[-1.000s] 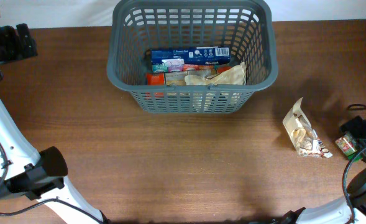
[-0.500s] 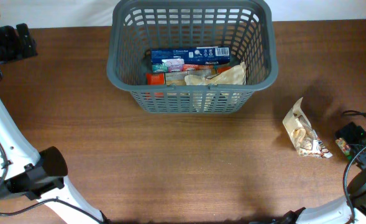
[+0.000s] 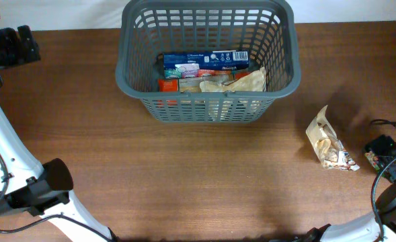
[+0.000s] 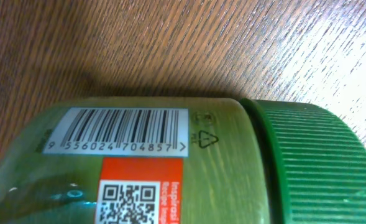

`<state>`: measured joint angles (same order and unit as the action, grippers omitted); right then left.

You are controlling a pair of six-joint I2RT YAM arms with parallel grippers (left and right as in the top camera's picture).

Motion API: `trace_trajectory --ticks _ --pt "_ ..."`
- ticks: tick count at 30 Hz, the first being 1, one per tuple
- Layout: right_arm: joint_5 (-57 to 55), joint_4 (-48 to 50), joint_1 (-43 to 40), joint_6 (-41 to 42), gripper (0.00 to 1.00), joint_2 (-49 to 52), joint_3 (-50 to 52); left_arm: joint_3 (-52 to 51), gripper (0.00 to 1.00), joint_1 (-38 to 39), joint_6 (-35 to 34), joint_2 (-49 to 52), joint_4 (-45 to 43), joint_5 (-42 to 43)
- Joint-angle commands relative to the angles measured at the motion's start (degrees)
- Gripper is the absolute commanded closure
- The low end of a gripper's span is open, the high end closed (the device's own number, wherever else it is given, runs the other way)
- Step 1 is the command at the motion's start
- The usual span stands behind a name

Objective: Pack container
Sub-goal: 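Reach the right gripper to the green-lidded jar and grasp it, then lift the jar with the right gripper and carry it over the basket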

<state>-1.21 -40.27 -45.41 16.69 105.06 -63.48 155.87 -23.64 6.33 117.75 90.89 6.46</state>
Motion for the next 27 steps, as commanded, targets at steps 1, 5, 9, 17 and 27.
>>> trace_trajectory --ticks 1,5,9,17,27 --pt "2.36 -0.68 -0.02 0.35 0.26 0.42 -0.04 -0.22 0.01 -0.11 -0.72 -0.07 0.07 -0.02" --pt "9.49 -2.97 0.02 0.35 0.34 0.15 -3.67 -0.22 0.01 -0.11 -0.72 -0.07 0.07 -0.02" --pt "20.74 -7.32 0.66 0.26 0.37 -2.75 -12.11 -0.22 0.01 -0.11 -0.72 -0.07 0.07 -0.02" --pt "39.56 -13.20 8.72 -3.52 0.45 -12.33 -29.64 -0.22 0.01 -0.11 -0.72 -0.07 0.07 -0.04" --pt "27.02 -9.40 38.95 -5.95 0.47 -22.18 -43.19 -0.22 0.01 -0.11 -0.72 -0.07 0.07 -0.02"
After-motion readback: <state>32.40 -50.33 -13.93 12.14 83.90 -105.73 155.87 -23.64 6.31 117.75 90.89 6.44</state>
